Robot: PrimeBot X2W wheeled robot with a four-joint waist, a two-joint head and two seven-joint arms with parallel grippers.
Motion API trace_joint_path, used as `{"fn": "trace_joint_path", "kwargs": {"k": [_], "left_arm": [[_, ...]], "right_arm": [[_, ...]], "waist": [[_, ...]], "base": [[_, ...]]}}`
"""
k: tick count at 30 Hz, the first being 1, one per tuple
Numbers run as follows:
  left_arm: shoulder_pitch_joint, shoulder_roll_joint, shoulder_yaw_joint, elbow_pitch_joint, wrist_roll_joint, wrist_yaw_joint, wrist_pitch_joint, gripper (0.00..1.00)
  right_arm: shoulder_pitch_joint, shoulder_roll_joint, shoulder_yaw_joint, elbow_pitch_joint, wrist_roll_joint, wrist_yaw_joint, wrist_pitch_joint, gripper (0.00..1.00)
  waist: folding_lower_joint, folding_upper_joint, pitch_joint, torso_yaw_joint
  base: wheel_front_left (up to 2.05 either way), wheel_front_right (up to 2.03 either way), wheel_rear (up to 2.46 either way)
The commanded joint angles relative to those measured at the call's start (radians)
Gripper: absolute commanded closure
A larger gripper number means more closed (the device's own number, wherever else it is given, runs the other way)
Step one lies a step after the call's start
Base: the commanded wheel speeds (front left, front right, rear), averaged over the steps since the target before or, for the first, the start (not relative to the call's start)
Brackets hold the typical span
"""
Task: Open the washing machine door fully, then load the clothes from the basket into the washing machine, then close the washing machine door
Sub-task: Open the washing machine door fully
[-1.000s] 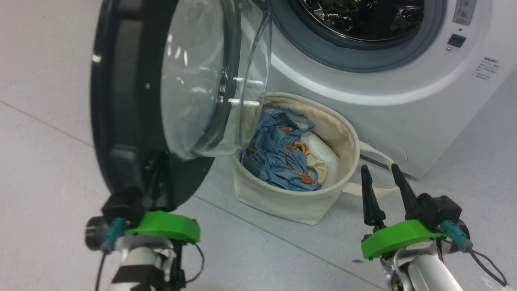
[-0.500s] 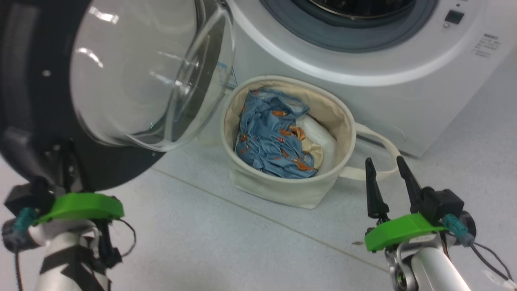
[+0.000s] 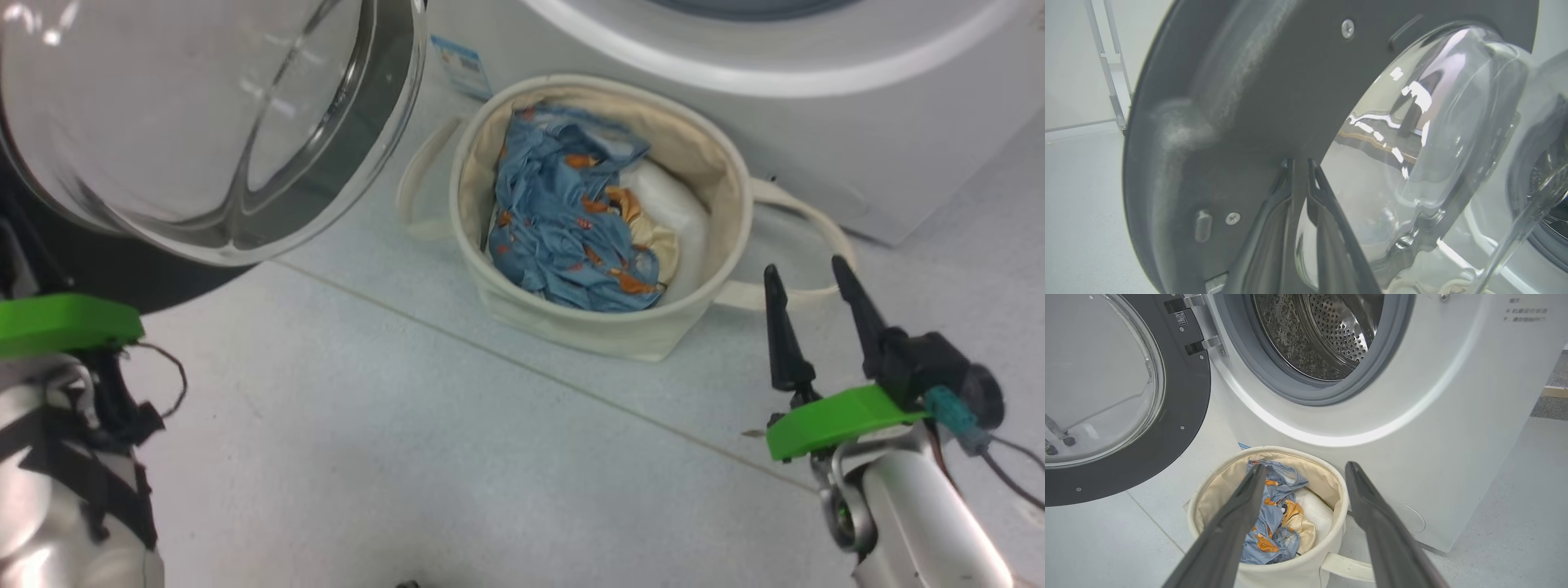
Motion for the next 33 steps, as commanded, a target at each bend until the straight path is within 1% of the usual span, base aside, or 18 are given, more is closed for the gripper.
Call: {"fn": "trace_joint_path", "kwargs": {"k": [1, 4, 7, 10, 13, 16, 20, 23, 27, 33], "left_arm": [[-0.029, 0.047, 0.044, -0.017, 0.007, -0.006, -0.005, 1.00], [-0.063, 0.034, 0.066, 0.003, 0.019, -0.027, -0.005, 1.00], [-0.075, 0.015, 0.078, 0.009, 0.042, -0.045, -0.005, 1.00], [-0.067, -0.004, 0.078, 0.003, 0.073, -0.059, -0.005, 1.00], [-0.047, -0.019, 0.056, -0.014, 0.109, -0.075, -0.005, 1.00], [-0.024, -0.029, 0.008, -0.031, 0.146, -0.092, -0.005, 1.00], [0.012, -0.036, -0.070, -0.087, 0.165, -0.104, -0.005, 1.00], [0.059, -0.037, -0.158, -0.114, 0.108, -0.108, -0.005, 1.00], [0.139, -0.038, -0.272, -0.131, 0.029, -0.089, -0.005, 1.00], [0.252, -0.038, -0.374, -0.166, -0.013, -0.065, -0.005, 1.00]], "right_arm": [[-0.021, -0.003, 0.026, -0.036, -0.011, 0.001, -0.012, 0.00], [-0.034, -0.031, 0.027, -0.044, -0.018, 0.001, -0.012, 0.00], [-0.037, -0.045, 0.026, -0.044, -0.017, 0.001, -0.012, 0.00], [-0.037, -0.040, 0.028, -0.042, -0.011, 0.001, -0.012, 0.00], [-0.036, -0.023, 0.031, -0.041, -0.002, 0.001, -0.012, 0.00], [-0.036, -0.002, 0.030, -0.038, 0.006, 0.001, -0.012, 0.00], [-0.035, 0.029, 0.022, -0.037, 0.016, 0.001, -0.012, 0.00], [-0.024, 0.053, 0.013, -0.040, 0.029, 0.001, -0.012, 0.00], [0.002, 0.076, 0.005, -0.052, 0.063, 0.001, -0.012, 0.00], [0.059, 0.085, 0.000, -0.083, 0.108, 0.001, -0.012, 0.00]], "waist": [[-0.0002, 0.0000, 0.043, 0.018], [-0.0002, 0.0000, 0.080, 0.033], [-0.0002, 0.0000, 0.086, 0.043], [-0.0002, 0.0000, 0.070, 0.044], [-0.0002, 0.0000, 0.041, 0.036], [-0.0002, 0.0000, 0.010, 0.021], [-0.0002, 0.0000, -0.039, -0.011], [-0.0002, 0.0000, -0.086, -0.046], [-0.0002, 0.0000, -0.164, -0.106], [-0.0002, 0.0000, -0.261, -0.215]], "base": [[0.00, 0.00, 0.00], [0.00, 0.00, 0.00], [0.00, 0.00, 0.00], [0.00, 0.00, 0.00], [0.00, 0.00, 0.00], [0.00, 0.00, 0.00], [0.00, 0.00, 0.00], [0.00, 0.00, 0.00], [0.00, 0.00, 0.00], [0.00, 0.00, 0.00]]}}
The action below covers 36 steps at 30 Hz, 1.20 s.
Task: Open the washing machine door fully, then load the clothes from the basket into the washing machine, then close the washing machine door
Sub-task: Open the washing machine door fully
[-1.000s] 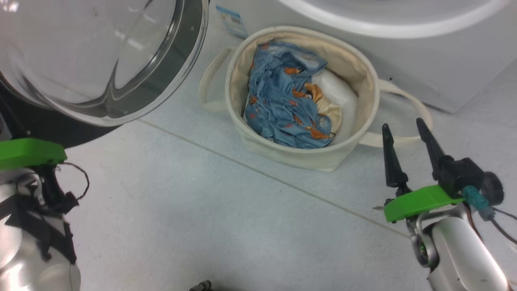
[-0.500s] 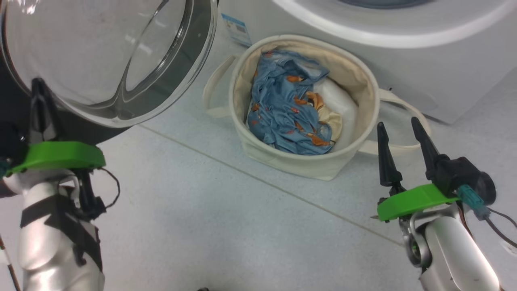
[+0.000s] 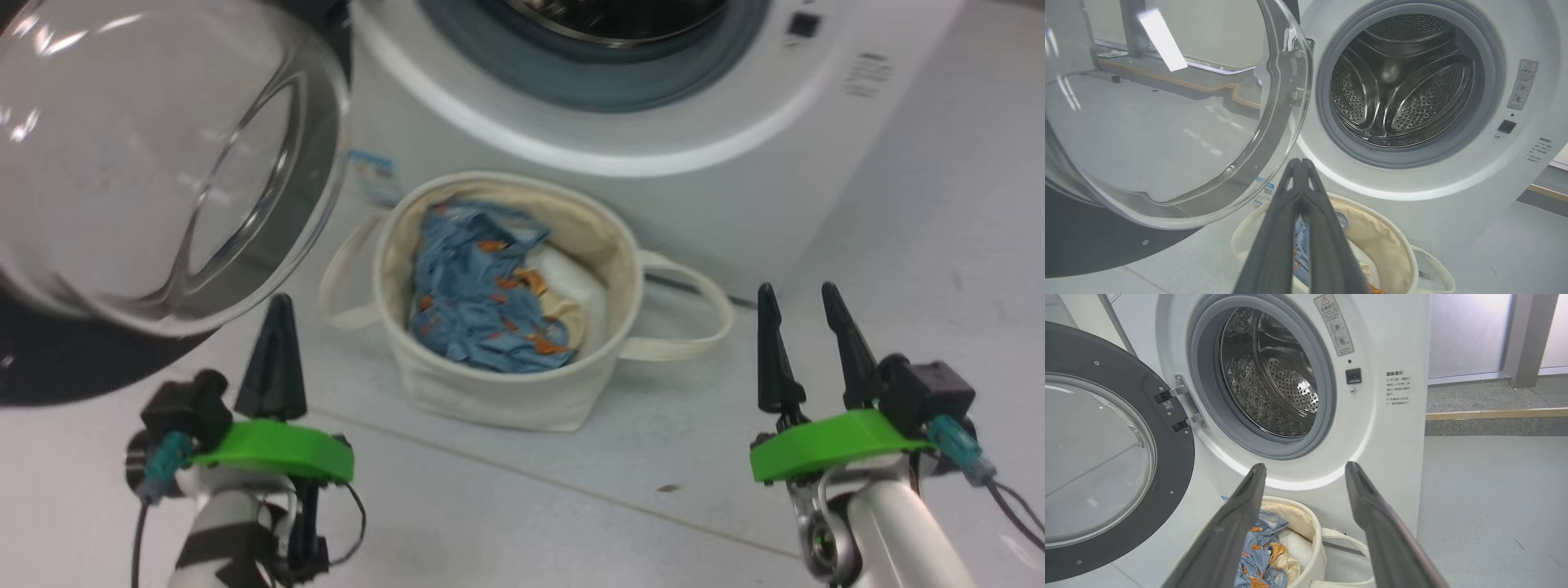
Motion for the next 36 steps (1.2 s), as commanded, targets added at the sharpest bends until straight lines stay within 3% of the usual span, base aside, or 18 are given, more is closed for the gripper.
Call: {"fn": "trace_joint_path", "kwargs": {"k": [1, 15, 27, 28, 29, 30, 31, 36], "left_arm": [[0.011, 0.027, -0.001, -0.053, -0.009, 0.008, -0.005, 1.00], [0.146, 0.027, -0.044, -0.134, 0.007, 0.030, -0.005, 1.00], [0.175, 0.027, -0.072, -0.134, -0.002, 0.044, -0.005, 1.00], [0.176, 0.027, -0.071, -0.136, -0.003, 0.045, -0.005, 0.95], [0.177, 0.027, -0.071, -0.136, -0.006, 0.047, -0.005, 0.77], [0.178, 0.027, -0.072, -0.135, -0.010, 0.050, -0.005, 0.05], [0.179, 0.027, -0.073, -0.130, -0.016, 0.055, -0.005, 0.00], [0.175, 0.027, -0.091, -0.095, -0.020, 0.069, -0.005, 0.00]], "right_arm": [[0.021, 0.014, 0.024, -0.046, 0.030, 0.001, -0.012, 0.00], [0.085, 0.015, 0.010, -0.063, 0.057, 0.001, -0.012, 0.00], [0.089, 0.015, 0.028, -0.063, 0.054, 0.001, -0.012, 0.00], [0.090, 0.015, 0.026, -0.060, 0.059, 0.001, -0.012, 0.00], [0.090, 0.015, 0.024, -0.059, 0.061, 0.001, -0.012, 0.00], [0.089, 0.015, 0.021, -0.057, 0.061, 0.001, -0.012, 0.00], [0.088, 0.015, 0.017, -0.056, 0.060, 0.001, -0.012, 0.00], [0.084, 0.015, 0.016, -0.058, 0.056, 0.001, -0.012, 0.00]], "waist": [[0.0002, 0.0000, -0.092, -0.108], [0.0002, 0.0000, -0.139, -0.299], [0.0002, 0.0000, -0.142, -0.315], [0.0002, 0.0000, -0.143, -0.315], [0.0002, 0.0000, -0.143, -0.314], [0.0002, 0.0000, -0.143, -0.313], [0.0002, 0.0000, -0.142, -0.311], [0.0002, 0.0000, -0.144, -0.302]], "base": [[0.00, 0.00, 0.00], [0.00, 0.00, 0.00], [0.00, 0.00, 0.00], [0.00, 0.00, 0.00], [0.00, 0.00, 0.00], [0.00, 0.00, 0.00], [0.00, 0.00, 0.00], [0.00, 0.00, 0.00]]}}
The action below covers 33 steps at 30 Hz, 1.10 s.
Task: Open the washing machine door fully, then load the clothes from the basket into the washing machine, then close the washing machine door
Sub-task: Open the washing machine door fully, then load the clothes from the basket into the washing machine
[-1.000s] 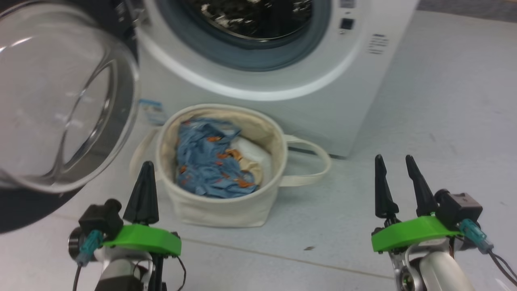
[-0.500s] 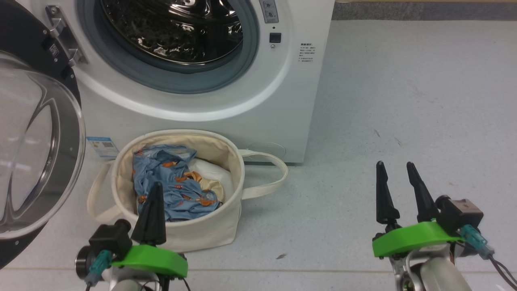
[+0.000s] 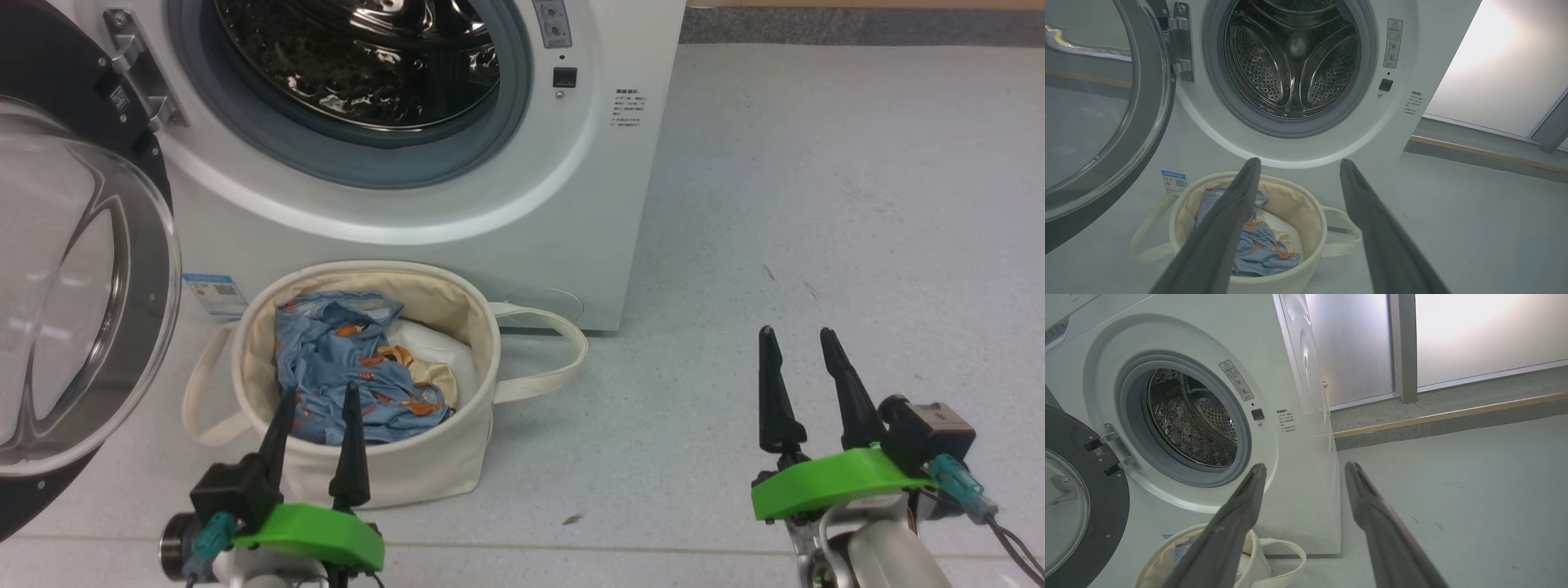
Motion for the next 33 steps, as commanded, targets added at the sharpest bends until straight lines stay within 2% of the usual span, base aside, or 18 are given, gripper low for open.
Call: {"fn": "trace_joint_path", "kwargs": {"k": [1, 23, 28, 33], "left_arm": [[-0.017, 0.015, 0.020, -0.021, 0.012, 0.006, -0.005, 0.00], [-0.024, 0.015, -0.021, 0.002, 0.078, 0.058, -0.005, 0.00], [-0.017, 0.015, -0.028, 0.010, 0.005, 0.011, -0.005, 0.00], [-0.019, 0.015, -0.026, 0.014, 0.012, 0.009, -0.005, 0.00]], "right_arm": [[-0.015, 0.006, 0.025, -0.031, 0.000, 0.001, -0.012, 0.00], [-0.015, 0.006, 0.032, -0.021, -0.009, 0.001, -0.012, 0.00], [-0.011, 0.006, 0.034, -0.018, -0.008, 0.001, -0.012, 0.00], [-0.010, 0.006, 0.033, -0.017, -0.011, 0.001, -0.012, 0.00]], "waist": [[0.0000, -0.0001, -0.002, 0.001], [0.0000, -0.0001, 0.008, 0.034], [0.0000, -0.0001, 0.004, 0.038], [0.0000, -0.0001, 0.004, 0.039]], "base": [[0.00, 0.00, 0.00], [0.00, 0.00, 0.00], [0.20, -0.10, -0.10], [0.76, -0.83, 0.08]]}}
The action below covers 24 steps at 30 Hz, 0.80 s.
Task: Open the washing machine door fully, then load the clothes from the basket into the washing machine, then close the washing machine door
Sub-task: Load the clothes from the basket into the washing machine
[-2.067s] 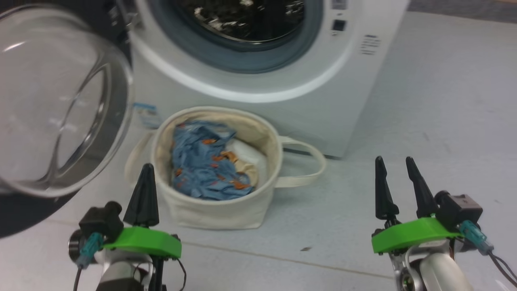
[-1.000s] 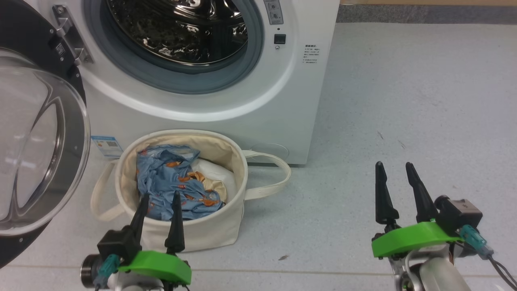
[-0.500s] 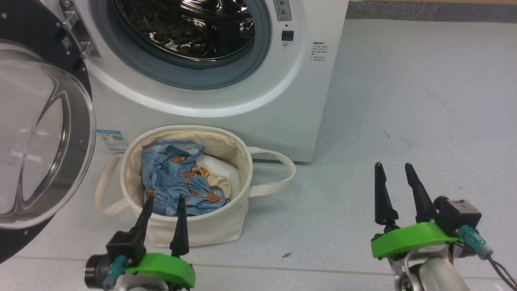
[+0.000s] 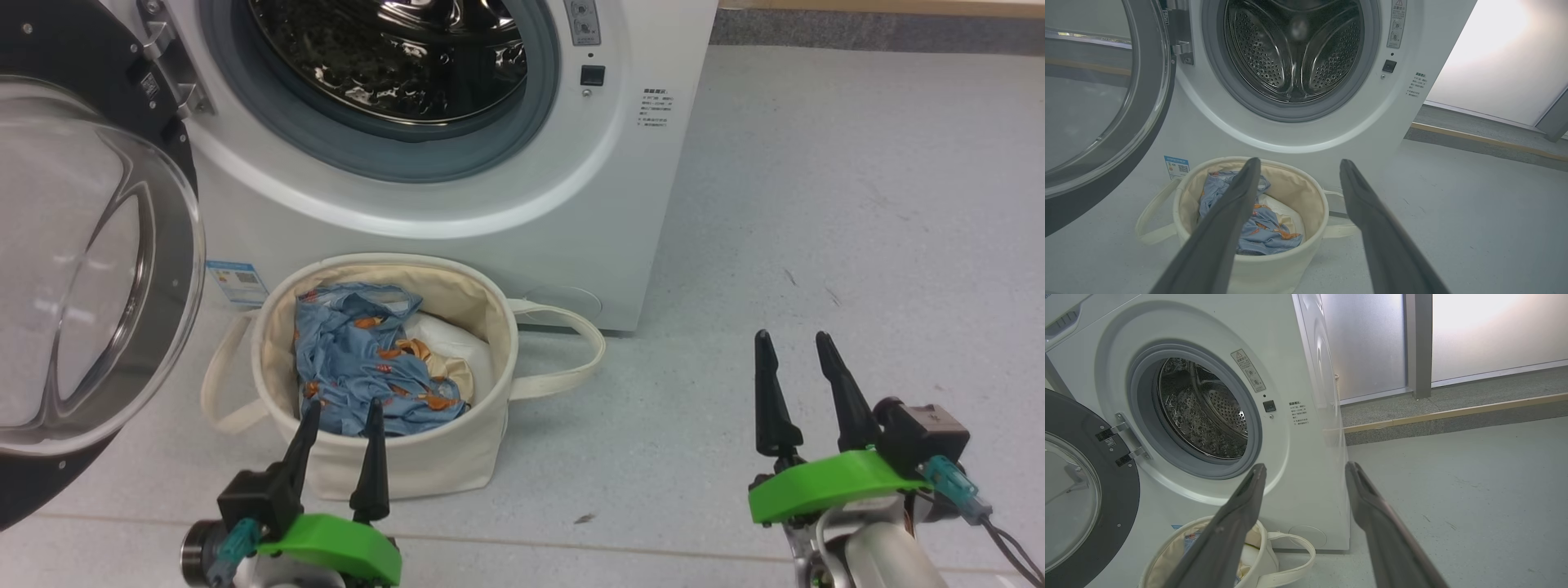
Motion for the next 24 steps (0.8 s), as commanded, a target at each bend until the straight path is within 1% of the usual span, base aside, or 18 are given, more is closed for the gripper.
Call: {"fn": "trace_joint_path", "kwargs": {"k": [1, 5, 10, 14, 21, 24], "left_arm": [[-0.021, 0.014, 0.029, -0.027, 0.012, 0.002, -0.005, 0.00], [-0.022, 0.014, 0.027, -0.029, 0.013, 0.004, -0.005, 0.00], [-0.022, 0.014, 0.036, -0.039, 0.019, 0.010, -0.005, 0.00], [-0.019, 0.014, 0.050, -0.032, 0.030, 0.036, -0.005, 0.00], [-0.021, 0.014, 0.043, 0.005, 0.044, 0.045, -0.005, 0.00], [-0.028, 0.014, 0.048, 0.021, 0.038, 0.059, -0.005, 0.00]], "right_arm": [[-0.010, 0.005, 0.024, -0.028, -0.009, 0.001, -0.012, 0.00], [-0.011, 0.005, 0.023, -0.027, -0.010, 0.001, -0.012, 0.00], [-0.012, 0.005, 0.025, -0.026, -0.008, 0.001, -0.012, 0.00], [-0.013, 0.005, 0.026, -0.029, -0.007, 0.001, -0.012, 0.00], [-0.014, 0.005, 0.032, -0.039, -0.007, 0.001, -0.012, 0.00], [-0.014, 0.005, 0.038, -0.042, -0.007, 0.001, -0.012, 0.00]], "waist": [[0.0000, 0.0000, 0.000, 0.000], [0.0000, 0.0000, 0.000, 0.001], [0.0000, 0.0000, 0.002, 0.002], [0.0000, 0.0000, 0.004, 0.003], [0.0000, 0.0000, 0.011, 0.003], [0.0000, 0.0000, 0.017, 0.002]], "base": [[1.16, -1.25, 0.09], [1.50, -1.59, 0.09], [1.98, -2.08, 0.10], [1.66, -1.66, 0.00], [0.93, -0.93, 0.00], [0.36, -0.36, 0.00]]}}
